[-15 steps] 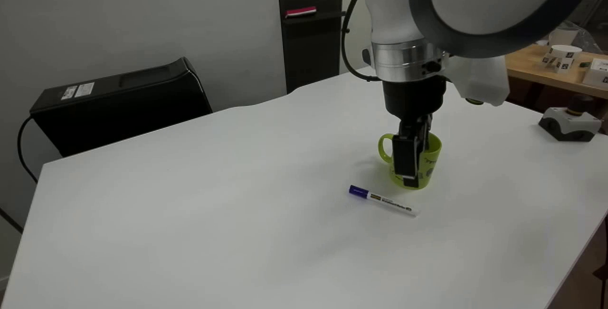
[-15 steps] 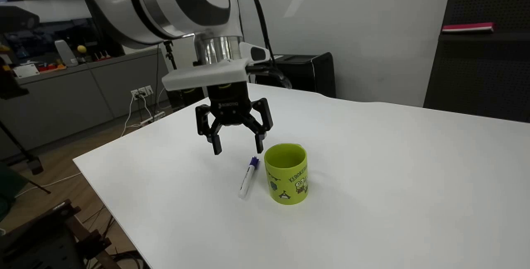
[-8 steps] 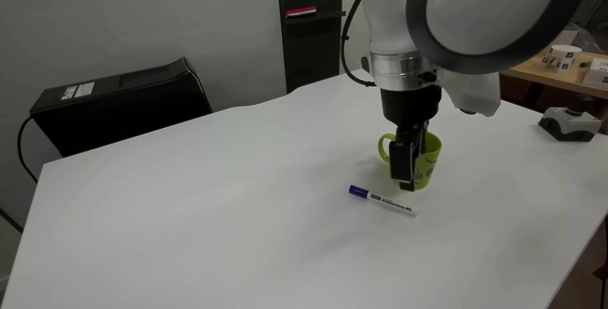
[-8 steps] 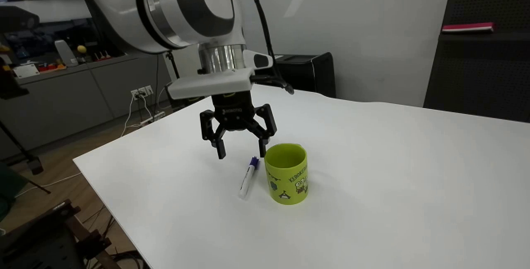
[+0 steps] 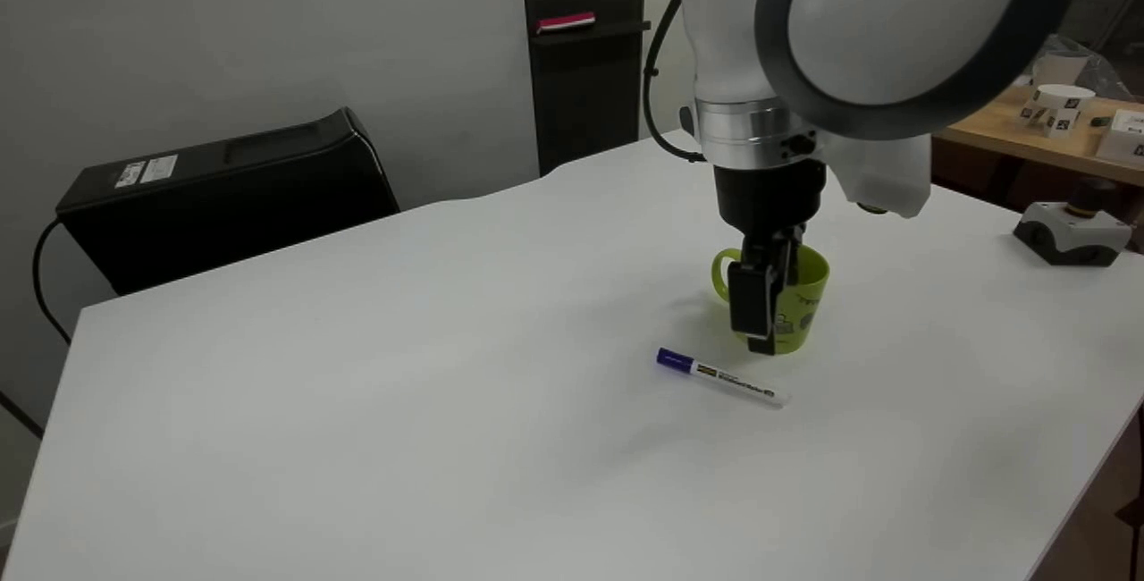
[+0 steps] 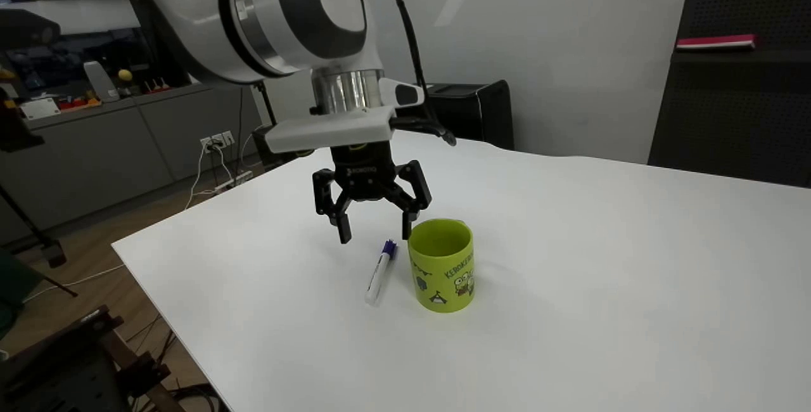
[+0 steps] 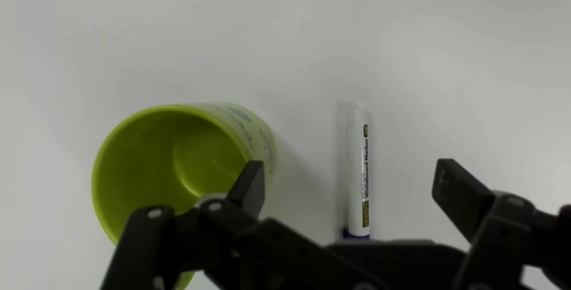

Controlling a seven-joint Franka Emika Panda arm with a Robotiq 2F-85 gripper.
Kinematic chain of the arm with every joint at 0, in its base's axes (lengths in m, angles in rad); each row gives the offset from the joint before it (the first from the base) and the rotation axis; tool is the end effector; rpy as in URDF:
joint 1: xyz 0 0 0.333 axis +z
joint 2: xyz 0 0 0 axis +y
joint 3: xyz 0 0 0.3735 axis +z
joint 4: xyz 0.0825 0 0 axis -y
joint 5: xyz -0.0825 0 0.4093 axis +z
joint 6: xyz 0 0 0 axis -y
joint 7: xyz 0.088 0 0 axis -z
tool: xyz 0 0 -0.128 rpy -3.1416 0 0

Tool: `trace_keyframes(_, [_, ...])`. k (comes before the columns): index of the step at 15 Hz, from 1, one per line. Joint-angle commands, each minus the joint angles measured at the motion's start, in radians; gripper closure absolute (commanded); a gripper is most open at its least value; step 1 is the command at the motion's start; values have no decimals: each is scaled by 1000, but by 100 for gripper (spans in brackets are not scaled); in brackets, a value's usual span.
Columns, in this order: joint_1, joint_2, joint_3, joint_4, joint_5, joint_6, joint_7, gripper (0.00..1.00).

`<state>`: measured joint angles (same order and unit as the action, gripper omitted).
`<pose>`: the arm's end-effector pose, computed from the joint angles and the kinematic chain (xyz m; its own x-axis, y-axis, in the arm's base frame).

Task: Put the pen in the mug

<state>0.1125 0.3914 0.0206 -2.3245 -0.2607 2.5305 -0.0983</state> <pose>0.5212 0.0699 0.1661 0.8818 0.4259 -0.2028 0.4483 -0.8904 0.0794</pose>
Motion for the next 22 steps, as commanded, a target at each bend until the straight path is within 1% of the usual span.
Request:
trace_keyframes(1, [8, 13, 7, 35, 14, -32, 37, 0])
trace_keyframes(5, [8, 12, 30, 61, 58, -89, 38, 0])
trace_keyframes(8, [16, 15, 32, 56, 50, -46, 46, 0])
trace_keyframes(11, [28, 34, 10, 56, 18, 0, 81, 0])
trace_keyframes(16, [28, 65, -4, 57, 22, 73, 85, 0])
trace_keyframes(22, [36, 103, -16, 71, 29, 102, 96, 0])
